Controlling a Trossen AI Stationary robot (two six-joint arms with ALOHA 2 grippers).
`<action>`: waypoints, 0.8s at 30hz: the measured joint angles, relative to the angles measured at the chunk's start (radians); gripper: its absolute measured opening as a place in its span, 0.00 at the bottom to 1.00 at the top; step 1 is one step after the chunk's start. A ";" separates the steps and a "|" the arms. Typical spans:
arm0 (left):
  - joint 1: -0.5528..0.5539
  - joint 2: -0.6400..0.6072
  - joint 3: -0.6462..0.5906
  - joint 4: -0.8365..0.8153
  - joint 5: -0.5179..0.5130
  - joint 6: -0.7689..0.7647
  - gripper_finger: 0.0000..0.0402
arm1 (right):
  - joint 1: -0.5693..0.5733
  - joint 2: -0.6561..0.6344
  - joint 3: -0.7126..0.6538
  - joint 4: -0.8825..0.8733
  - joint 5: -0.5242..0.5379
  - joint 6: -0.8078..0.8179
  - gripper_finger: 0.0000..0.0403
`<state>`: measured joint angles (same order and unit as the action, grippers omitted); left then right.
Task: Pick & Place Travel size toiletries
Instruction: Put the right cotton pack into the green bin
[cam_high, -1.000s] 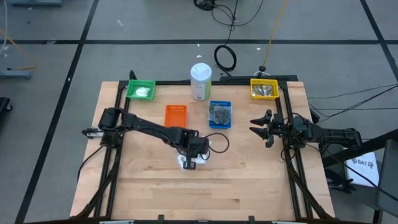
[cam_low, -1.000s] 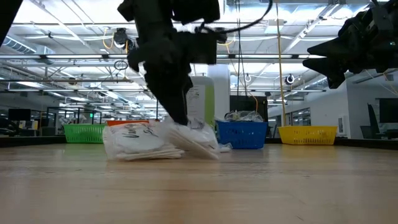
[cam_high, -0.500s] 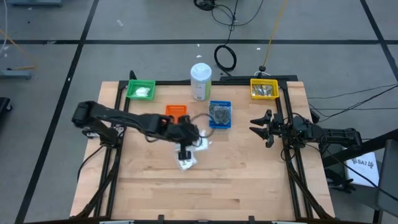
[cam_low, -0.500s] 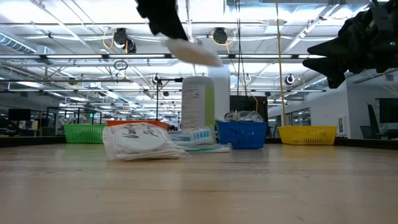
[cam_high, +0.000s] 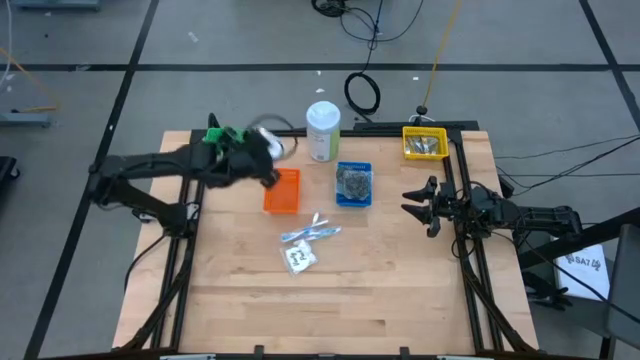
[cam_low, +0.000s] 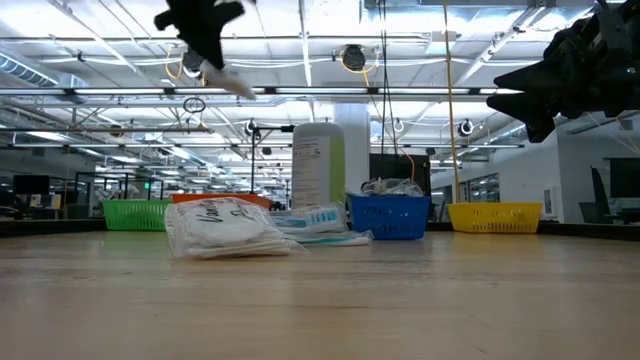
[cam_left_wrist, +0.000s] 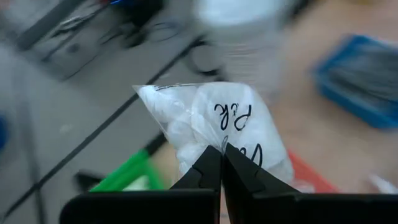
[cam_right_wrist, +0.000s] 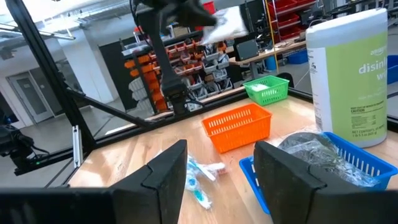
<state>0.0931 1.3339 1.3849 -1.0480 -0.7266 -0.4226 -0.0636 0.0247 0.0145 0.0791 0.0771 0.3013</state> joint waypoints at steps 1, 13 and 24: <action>0.038 -0.007 0.000 -0.018 -0.015 -0.015 0.00 | 0.000 0.000 0.000 0.001 0.000 -0.001 0.43; 0.513 -0.013 -0.108 0.082 0.043 -0.014 0.01 | 0.000 0.000 0.000 0.000 0.000 -0.002 0.44; 0.774 -0.012 -0.517 0.501 0.294 0.010 0.00 | 0.000 0.000 0.000 0.000 0.000 -0.002 0.44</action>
<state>0.8671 1.3220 0.8680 -0.5475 -0.4331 -0.4124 -0.0635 0.0250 0.0143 0.0788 0.0772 0.2989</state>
